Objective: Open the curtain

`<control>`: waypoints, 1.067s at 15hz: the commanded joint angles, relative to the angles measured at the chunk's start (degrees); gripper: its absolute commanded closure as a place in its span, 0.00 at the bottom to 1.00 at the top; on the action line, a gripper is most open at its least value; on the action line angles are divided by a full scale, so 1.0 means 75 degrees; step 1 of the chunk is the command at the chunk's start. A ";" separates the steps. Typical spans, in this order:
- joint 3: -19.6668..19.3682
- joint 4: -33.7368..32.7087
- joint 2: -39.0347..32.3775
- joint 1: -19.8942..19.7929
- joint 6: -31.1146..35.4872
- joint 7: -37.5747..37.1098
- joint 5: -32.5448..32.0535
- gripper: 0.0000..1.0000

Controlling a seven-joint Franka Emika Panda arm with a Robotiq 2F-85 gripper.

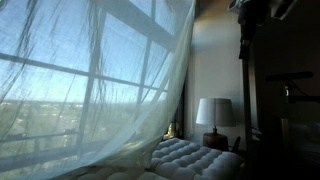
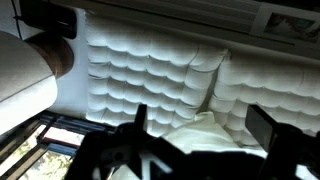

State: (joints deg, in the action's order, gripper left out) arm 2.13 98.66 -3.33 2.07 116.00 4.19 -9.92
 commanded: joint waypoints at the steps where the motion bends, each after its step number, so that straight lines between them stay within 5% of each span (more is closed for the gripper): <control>1: -0.0139 -0.1076 -0.0974 -0.0136 -0.0515 0.0212 0.0307 0.00; 9: -0.0184 -0.3783 -0.3189 -0.0183 -0.1738 0.0459 0.0382 0.00; 16: 0.0036 -0.4954 -0.4212 -0.0545 -0.0440 0.1764 0.0898 0.00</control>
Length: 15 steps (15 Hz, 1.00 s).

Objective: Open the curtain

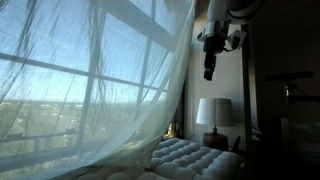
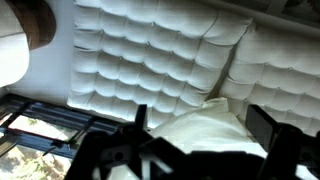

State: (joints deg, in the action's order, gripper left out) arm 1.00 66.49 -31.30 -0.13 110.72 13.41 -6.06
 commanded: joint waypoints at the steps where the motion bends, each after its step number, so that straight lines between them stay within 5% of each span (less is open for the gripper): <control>1: 0.0259 -0.0888 -0.0659 -0.0353 0.0176 0.0759 0.0605 0.00; 8: 0.0286 -0.2250 -0.1823 -0.0607 -0.0878 0.0458 0.1340 0.00; 15: 0.0041 -0.2905 -0.2292 -0.0372 0.0566 -0.1490 0.1326 0.00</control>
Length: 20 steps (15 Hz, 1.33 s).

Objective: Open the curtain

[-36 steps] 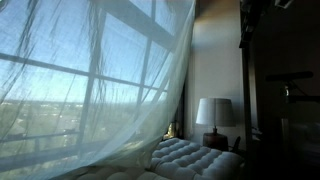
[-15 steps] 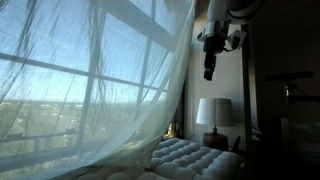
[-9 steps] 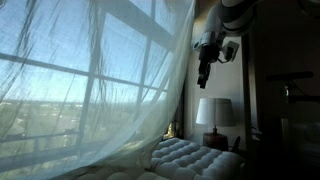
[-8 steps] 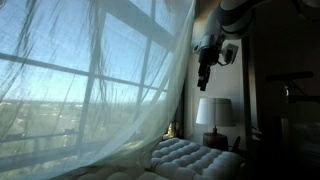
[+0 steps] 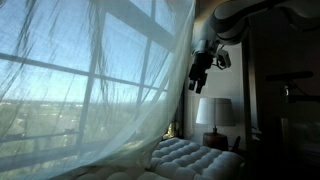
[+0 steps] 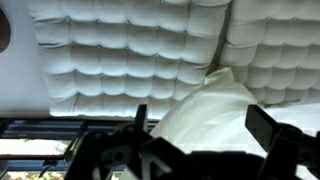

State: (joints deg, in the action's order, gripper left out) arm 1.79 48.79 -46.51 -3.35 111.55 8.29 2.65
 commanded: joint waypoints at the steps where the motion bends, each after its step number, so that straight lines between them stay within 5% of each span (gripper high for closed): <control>1: -0.0097 -0.0593 -0.0297 0.0077 0.0678 -0.1124 0.0148 0.00; 5: -0.0167 -0.0939 -0.0545 -0.0021 0.1011 -0.2228 0.0138 0.00; 11: -0.0181 -0.1577 -0.1018 -0.0246 0.0567 -0.2560 0.0093 0.00; 15: -0.0034 -0.1827 -0.1154 -0.0295 0.0002 -0.2134 0.0115 0.00; 20: 0.0831 -0.2168 -0.1156 -0.0620 -0.1166 -0.0067 0.0597 0.00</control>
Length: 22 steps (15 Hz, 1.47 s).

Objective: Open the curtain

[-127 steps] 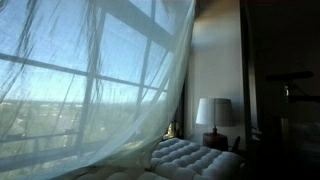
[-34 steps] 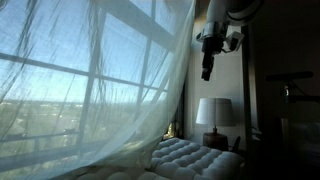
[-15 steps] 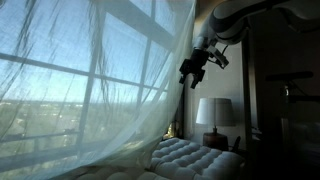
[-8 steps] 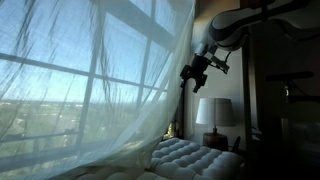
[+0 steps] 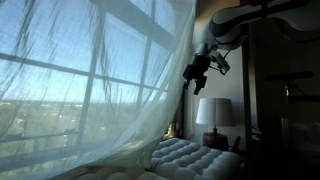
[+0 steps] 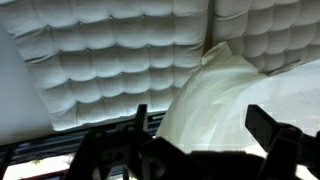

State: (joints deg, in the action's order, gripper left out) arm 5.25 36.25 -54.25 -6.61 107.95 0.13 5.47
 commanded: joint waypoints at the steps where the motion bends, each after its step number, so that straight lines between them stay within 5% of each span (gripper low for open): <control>1: 0.0449 -0.0542 -0.0111 -0.0222 -0.0921 0.1301 0.0221 0.00; 11: 0.0386 -0.0213 -0.0034 -0.0152 -0.0381 0.1233 0.0043 0.00; 22: 0.0284 0.0870 -0.0577 -0.0073 0.5471 0.0959 0.0049 0.00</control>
State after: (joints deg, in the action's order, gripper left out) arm 8.39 37.77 -60.02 -7.75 141.33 8.47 6.24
